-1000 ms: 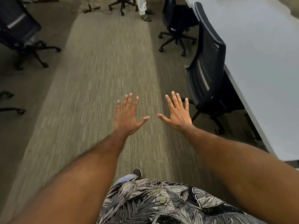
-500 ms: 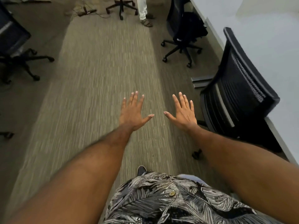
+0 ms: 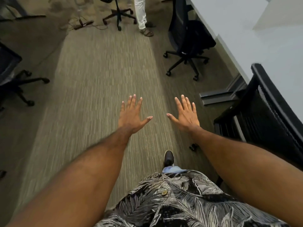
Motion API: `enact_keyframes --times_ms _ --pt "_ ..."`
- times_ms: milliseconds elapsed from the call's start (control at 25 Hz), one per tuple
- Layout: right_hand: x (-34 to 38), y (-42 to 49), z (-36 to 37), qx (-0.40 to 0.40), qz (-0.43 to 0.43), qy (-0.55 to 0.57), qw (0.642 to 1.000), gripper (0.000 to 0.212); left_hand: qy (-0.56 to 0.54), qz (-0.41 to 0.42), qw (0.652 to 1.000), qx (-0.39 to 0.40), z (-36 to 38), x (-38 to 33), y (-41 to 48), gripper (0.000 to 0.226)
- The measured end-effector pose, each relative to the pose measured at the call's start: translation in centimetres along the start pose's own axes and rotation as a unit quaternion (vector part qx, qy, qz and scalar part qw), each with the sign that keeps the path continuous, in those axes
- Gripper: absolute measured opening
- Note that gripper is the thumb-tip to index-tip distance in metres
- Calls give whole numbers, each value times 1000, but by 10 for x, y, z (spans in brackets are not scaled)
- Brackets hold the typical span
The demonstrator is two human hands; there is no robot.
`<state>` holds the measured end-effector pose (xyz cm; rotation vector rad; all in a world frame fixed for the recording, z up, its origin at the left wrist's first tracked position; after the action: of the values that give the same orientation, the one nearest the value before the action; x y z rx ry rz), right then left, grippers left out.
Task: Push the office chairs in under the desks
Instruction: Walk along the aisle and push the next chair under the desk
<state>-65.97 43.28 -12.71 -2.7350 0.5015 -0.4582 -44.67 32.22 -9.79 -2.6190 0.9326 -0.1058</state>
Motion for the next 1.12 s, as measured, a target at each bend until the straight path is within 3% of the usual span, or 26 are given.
enact_keyframes --times_ms 320,600,920,1120 --pt "-30 175 -116 -3 4 9 1000 90 -24 19 1000 -4 -102 6 187 102" --pt "-18 332 -149 -24 17 21 999 90 -6 85 996 -9 -152 66 361 104" --pt "-9 486 -207 -38 120 52 991 85 66 191 979 33 -219 140 552 102" --pt "-7 568 -235 -44 176 89 979 84 71 251 965 29 -269 146 658 108"
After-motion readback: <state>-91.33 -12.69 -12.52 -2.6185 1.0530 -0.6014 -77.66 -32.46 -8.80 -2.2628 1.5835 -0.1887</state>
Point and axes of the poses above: each hand's wrist, its own y-axis towards the middle knuckle, its own z-axis out of the palm, x = y × z, the point moved 7 cm from there along y, towards the middle knuckle, and after that the axes turned 14 degrees about x, right-handed, at the moved point
